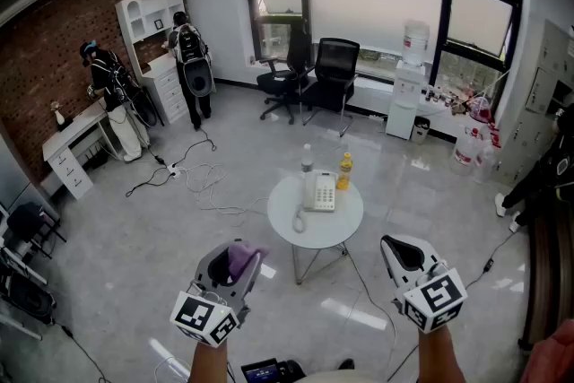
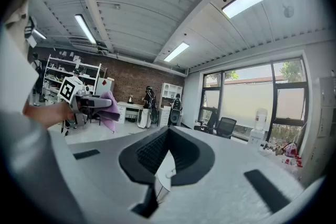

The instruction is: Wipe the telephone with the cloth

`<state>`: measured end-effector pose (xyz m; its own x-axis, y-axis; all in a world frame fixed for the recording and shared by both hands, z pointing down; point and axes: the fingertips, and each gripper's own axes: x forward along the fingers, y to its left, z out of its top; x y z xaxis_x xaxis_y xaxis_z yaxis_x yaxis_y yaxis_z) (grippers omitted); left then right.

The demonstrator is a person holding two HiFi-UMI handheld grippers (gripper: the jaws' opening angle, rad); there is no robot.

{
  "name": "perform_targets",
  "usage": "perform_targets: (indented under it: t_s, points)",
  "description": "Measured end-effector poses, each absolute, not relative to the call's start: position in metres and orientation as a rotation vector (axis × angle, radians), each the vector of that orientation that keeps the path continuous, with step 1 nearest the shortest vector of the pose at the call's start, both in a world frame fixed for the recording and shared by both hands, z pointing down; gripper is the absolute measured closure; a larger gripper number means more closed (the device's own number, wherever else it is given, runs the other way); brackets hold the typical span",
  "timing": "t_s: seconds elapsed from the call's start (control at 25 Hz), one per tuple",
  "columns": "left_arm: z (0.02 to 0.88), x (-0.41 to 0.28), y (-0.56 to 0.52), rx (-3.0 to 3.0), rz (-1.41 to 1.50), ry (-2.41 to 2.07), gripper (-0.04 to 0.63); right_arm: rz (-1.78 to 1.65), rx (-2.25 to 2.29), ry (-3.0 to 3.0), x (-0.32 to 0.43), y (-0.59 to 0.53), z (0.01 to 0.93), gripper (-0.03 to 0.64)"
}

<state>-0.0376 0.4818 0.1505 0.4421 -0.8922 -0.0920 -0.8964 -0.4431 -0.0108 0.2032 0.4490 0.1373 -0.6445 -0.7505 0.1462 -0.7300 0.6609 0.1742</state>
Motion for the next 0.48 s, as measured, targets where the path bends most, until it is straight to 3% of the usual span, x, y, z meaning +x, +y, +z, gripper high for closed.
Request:
perform_targets:
  t_s: [0.48]
  points:
    - [0.146,-0.058,0.472,-2.634,0.113,1.636,0.431,-0.118,1.217,-2.661,0.186,0.437,0.147,0.624]
